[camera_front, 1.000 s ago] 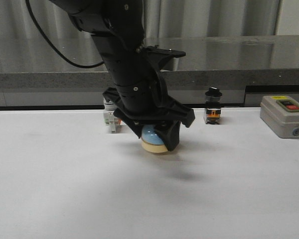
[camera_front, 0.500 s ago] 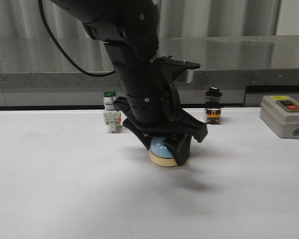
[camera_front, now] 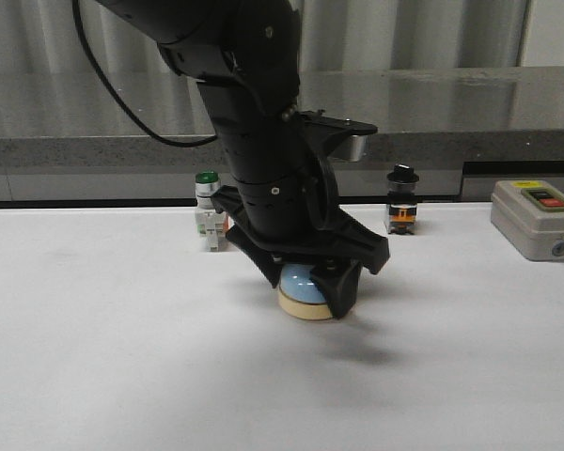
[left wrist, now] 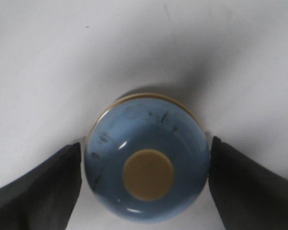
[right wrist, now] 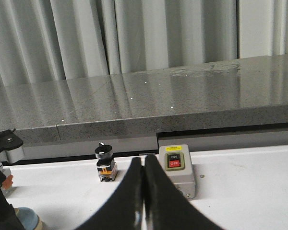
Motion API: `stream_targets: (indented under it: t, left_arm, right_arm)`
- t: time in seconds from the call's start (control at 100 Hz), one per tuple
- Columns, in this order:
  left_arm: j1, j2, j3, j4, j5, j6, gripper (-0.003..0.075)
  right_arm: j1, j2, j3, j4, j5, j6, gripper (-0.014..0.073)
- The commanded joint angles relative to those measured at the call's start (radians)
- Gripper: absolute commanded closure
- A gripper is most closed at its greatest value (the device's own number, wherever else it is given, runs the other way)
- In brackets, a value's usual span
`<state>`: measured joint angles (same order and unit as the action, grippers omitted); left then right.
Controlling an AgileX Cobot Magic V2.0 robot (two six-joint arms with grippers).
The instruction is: Place and press bell with both arms
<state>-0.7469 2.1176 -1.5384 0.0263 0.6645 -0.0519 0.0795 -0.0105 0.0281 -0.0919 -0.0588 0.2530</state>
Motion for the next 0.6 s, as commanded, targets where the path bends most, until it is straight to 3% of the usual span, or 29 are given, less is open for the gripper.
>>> stream_targets:
  t: [0.0, 0.59]
  left_arm:
    - [-0.009, -0.058, -0.033, -0.001, -0.03, 0.0, 0.0164]
    - [-0.009, -0.14, -0.075, -0.006, 0.037, -0.005, 0.0164]
  right_arm:
    - [0.001, -0.02, -0.019, -0.005, -0.085, -0.004, 0.0658]
    - [0.001, -0.02, -0.019, -0.005, -0.085, -0.004, 0.0658]
